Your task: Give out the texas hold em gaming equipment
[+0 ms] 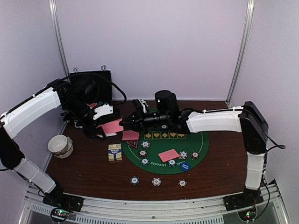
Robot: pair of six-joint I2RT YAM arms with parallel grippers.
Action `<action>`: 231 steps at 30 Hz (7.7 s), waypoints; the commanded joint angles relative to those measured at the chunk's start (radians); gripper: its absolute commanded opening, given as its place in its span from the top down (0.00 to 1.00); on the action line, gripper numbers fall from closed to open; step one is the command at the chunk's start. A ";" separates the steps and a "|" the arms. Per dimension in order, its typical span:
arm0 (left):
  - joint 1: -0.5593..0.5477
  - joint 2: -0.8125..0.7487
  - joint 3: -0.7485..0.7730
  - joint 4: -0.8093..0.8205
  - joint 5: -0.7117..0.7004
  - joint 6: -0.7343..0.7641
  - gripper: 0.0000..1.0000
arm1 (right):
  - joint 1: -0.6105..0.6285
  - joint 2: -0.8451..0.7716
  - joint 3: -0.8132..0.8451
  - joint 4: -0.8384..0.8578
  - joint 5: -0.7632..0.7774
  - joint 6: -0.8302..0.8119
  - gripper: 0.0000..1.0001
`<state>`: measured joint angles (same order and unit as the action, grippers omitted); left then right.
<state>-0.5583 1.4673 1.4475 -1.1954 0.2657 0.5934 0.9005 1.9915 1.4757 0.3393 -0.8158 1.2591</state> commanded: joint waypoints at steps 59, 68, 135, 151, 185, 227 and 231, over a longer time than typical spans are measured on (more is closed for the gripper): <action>0.003 -0.022 -0.003 0.010 0.005 0.017 1.00 | -0.285 -0.494 -0.454 -0.876 0.311 -0.606 0.80; 0.003 -0.018 0.006 0.009 0.022 0.008 1.00 | -0.128 -0.461 -0.304 -0.623 0.259 -0.449 0.36; 0.003 -0.029 0.009 0.008 0.016 0.009 1.00 | 0.016 0.097 0.075 -0.048 0.010 -0.066 0.57; 0.003 -0.028 -0.002 0.009 -0.006 0.017 1.00 | 0.017 0.024 0.003 0.122 -0.017 0.054 0.87; 0.003 -0.057 -0.020 0.005 -0.038 0.023 1.00 | -0.170 0.003 0.400 -1.266 0.544 -1.019 1.00; 0.003 -0.058 -0.018 -0.011 -0.040 0.033 1.00 | 0.078 0.247 0.291 -0.774 1.428 -1.734 0.26; 0.003 -0.057 -0.014 -0.015 -0.035 0.034 1.00 | 0.083 0.197 0.275 -0.773 1.438 -1.708 0.03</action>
<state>-0.5571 1.4300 1.4220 -1.2148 0.2192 0.6144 0.9726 2.3047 1.7573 -0.4561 0.6025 -0.4950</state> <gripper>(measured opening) 0.657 0.899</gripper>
